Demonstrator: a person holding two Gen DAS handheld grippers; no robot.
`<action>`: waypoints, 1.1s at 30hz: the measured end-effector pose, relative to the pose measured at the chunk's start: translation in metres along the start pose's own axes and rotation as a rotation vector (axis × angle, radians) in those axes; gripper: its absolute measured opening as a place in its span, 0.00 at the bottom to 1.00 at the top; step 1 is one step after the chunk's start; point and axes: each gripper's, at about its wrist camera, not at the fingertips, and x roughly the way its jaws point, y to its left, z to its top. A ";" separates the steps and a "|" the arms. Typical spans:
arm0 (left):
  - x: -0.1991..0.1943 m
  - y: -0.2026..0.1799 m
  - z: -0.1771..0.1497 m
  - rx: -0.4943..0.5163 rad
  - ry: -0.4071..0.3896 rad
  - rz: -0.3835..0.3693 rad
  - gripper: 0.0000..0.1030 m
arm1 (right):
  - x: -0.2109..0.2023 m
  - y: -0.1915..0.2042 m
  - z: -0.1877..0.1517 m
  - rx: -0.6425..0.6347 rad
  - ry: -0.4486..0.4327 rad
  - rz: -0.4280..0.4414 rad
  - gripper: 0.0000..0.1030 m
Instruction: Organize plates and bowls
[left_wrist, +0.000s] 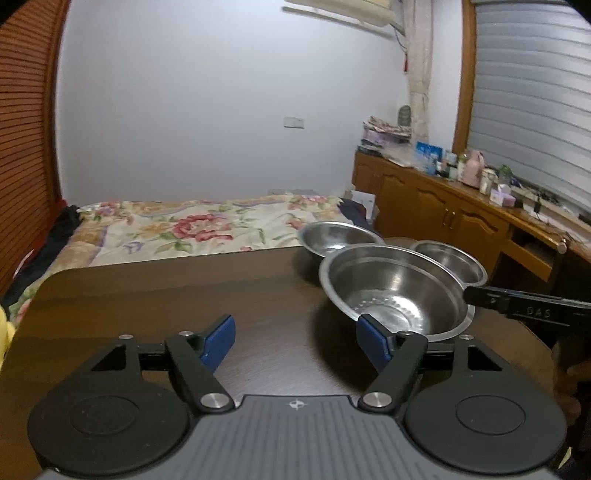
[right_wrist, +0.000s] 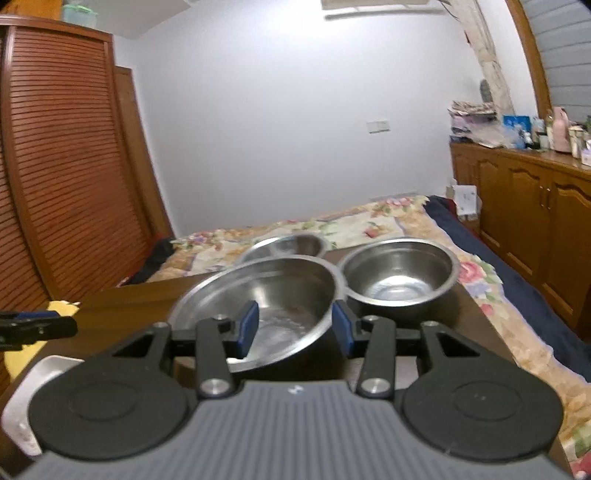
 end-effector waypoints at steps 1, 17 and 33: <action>0.004 -0.003 0.002 0.009 0.004 -0.008 0.72 | 0.003 -0.002 -0.001 0.007 0.007 -0.004 0.44; 0.069 -0.029 0.019 0.012 0.092 -0.048 0.50 | 0.019 -0.012 -0.002 0.094 0.073 0.008 0.44; 0.092 -0.030 0.019 -0.031 0.159 -0.037 0.23 | 0.031 -0.022 0.000 0.159 0.104 0.020 0.36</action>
